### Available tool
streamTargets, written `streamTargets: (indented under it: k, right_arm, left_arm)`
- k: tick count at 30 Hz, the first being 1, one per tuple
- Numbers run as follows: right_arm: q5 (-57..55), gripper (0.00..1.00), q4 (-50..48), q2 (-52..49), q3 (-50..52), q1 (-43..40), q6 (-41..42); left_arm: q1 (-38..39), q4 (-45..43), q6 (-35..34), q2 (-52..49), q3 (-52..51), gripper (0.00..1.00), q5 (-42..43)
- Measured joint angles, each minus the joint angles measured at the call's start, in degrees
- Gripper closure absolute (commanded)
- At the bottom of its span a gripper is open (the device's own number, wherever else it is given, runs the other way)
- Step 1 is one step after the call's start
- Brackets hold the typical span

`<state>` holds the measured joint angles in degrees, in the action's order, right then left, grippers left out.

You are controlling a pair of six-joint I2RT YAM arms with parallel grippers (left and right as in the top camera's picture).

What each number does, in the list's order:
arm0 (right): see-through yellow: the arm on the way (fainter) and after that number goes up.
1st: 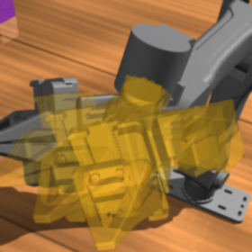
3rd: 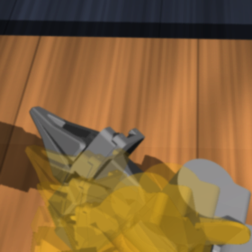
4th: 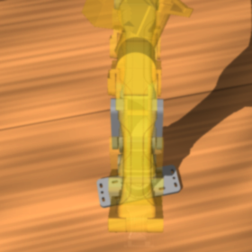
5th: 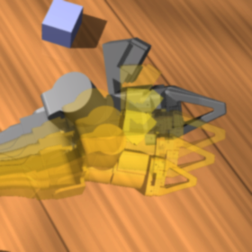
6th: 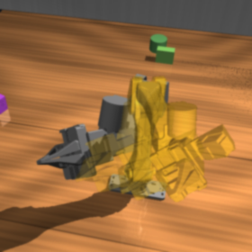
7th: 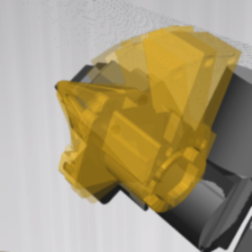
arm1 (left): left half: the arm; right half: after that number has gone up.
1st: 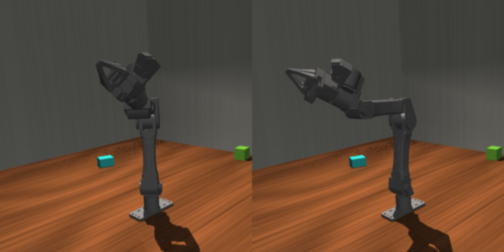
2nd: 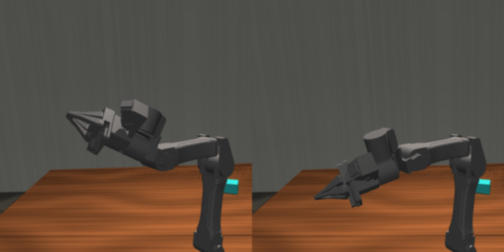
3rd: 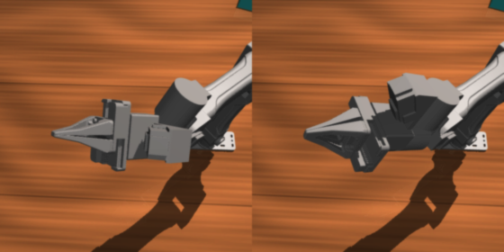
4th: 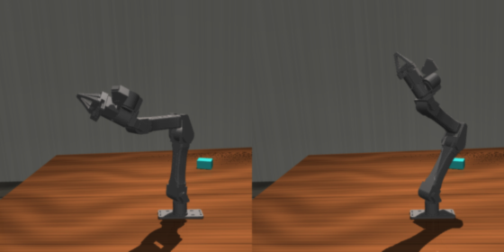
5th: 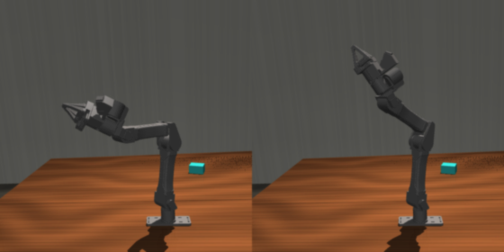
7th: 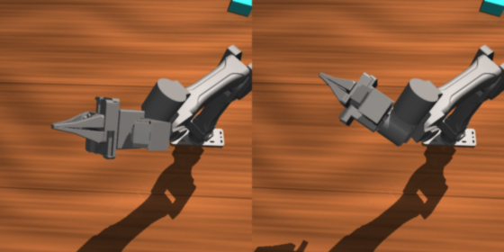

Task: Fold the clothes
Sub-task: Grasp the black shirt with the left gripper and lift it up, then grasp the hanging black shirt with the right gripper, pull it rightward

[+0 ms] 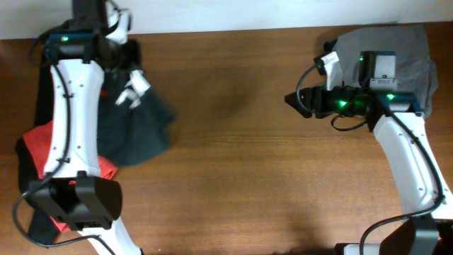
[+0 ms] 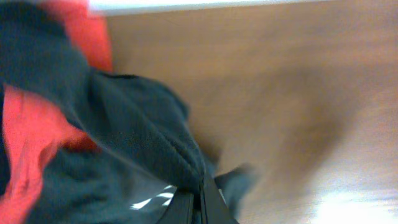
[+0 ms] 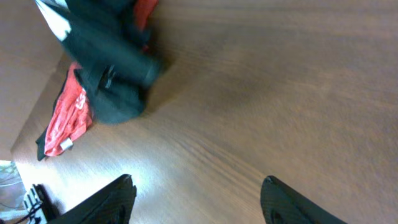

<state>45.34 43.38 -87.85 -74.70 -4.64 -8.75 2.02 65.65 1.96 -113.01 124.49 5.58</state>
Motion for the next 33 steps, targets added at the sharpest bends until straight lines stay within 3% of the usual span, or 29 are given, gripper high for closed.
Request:
streamTargets:
  k: [7, 15, 28, 33]
  right_arm:
    - [-0.74, 0.27, 3.37, 0.15, -0.11, -4.28, -0.04]
    - [-0.94, 0.21, 2.91, 0.15, -0.11, -5.75, -0.02]
    - [-0.96, 0.19, -7.91, 0.15, -0.11, 1.31, 0.04]
    - [-0.94, 0.19, -16.02, -2.03, -0.26, 5.18, 6.62]
  left_arm:
    - [9.6, -9.73, 0.0, 0.0, 9.22, 0.99, 3.45]
    - [16.74, -15.63, -0.61, 0.0, 12.48, 0.99, 4.79]
    - [20.2, -16.98, -0.76, 0.0, 12.5, 0.99, 5.16]
    - [21.29, -17.05, -0.76, 0.0, 12.52, 0.99, 5.16]
